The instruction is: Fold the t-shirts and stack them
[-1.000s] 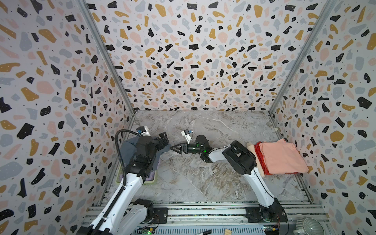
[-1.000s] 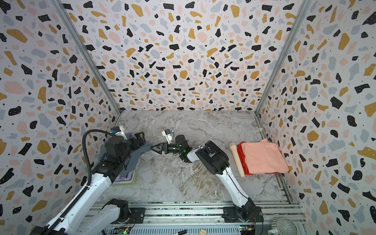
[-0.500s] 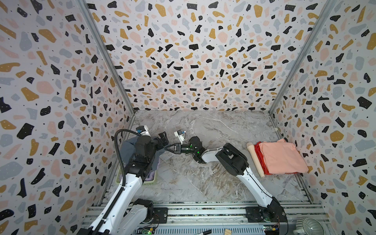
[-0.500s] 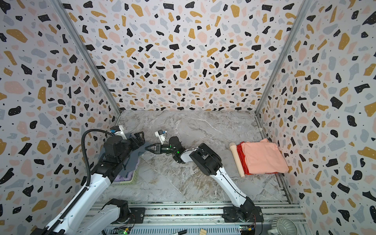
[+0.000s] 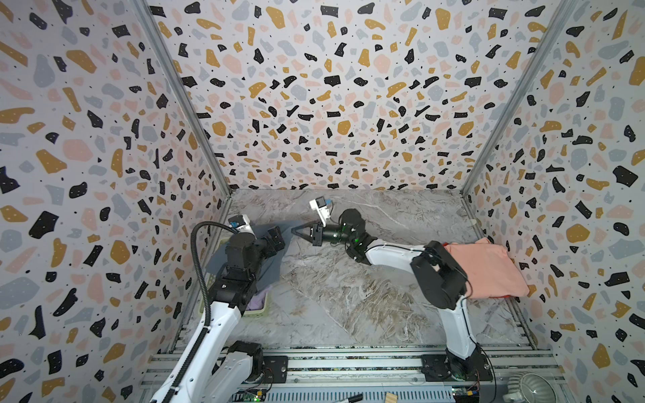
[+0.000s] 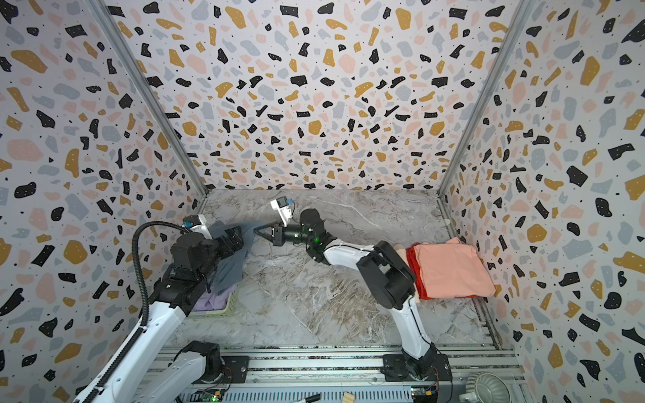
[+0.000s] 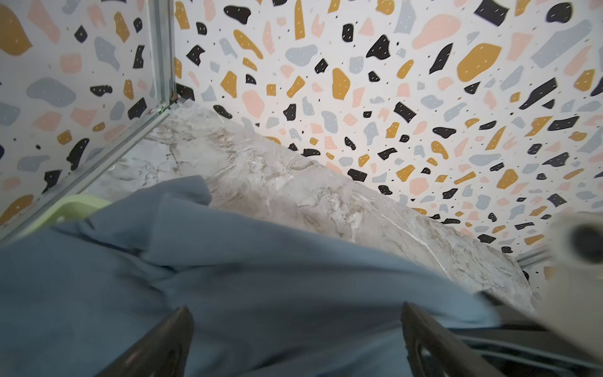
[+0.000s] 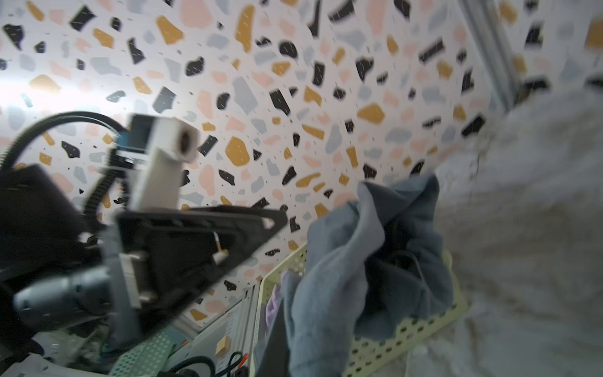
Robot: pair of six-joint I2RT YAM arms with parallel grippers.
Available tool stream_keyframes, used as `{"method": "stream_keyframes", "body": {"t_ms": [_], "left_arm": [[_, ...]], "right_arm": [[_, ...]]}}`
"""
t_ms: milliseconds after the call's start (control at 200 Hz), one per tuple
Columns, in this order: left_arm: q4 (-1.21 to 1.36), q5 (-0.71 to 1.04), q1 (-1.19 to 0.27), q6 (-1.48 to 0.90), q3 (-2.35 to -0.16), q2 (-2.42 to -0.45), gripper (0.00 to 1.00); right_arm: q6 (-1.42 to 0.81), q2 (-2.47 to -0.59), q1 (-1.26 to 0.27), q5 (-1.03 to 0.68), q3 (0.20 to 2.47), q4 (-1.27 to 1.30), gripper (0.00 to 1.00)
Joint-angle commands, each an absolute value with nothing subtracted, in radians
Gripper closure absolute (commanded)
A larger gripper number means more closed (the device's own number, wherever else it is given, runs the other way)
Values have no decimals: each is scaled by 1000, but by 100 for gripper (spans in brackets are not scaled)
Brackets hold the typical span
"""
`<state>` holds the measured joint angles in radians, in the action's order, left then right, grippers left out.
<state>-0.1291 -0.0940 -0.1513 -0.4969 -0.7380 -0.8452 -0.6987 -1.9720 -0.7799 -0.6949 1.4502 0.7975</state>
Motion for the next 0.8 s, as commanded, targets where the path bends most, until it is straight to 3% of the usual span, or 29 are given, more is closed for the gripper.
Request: {"method": "stream_keyframes", "body": {"t_ms": [0,135,270,365,415,481,521,611,631,676,791], "left_arm": [[-62,53,-145,-446,-781,-818,0],[18,274,-146,-457,-772,-821,1],[53,363,-146,-466,-757,-851,0],[71,409,-147,-477,-747,-899,0],[66,419,-149,-473,-746,-930,0],[25,399,-154,-458,-756,-973,0],[-17,366,-161,-442,-767,-1000,0],[-105,269,-182,-409,-782,-1054,0],[-122,243,-189,-405,-783,-1064,0],[-149,189,-205,-390,-783,-1083,0],[-187,30,-225,-384,-772,-1119,0]], "right_arm": [[-487,-1743,-700,-615,1406,663,100],[-438,-1523,-601,-519,1257,593,100],[-310,-1348,-553,-326,1147,423,100],[-338,-1335,-497,-354,1064,374,99],[-334,-1359,-484,-353,1032,334,87],[-298,-1411,-482,-303,1030,228,50],[-289,-1443,-482,-267,1040,160,38],[-283,-1470,-482,-207,1026,106,30],[-285,-1466,-482,-198,1016,107,20],[-292,-1463,-482,-176,996,109,11],[-316,-1467,-482,-154,963,106,9]]}}
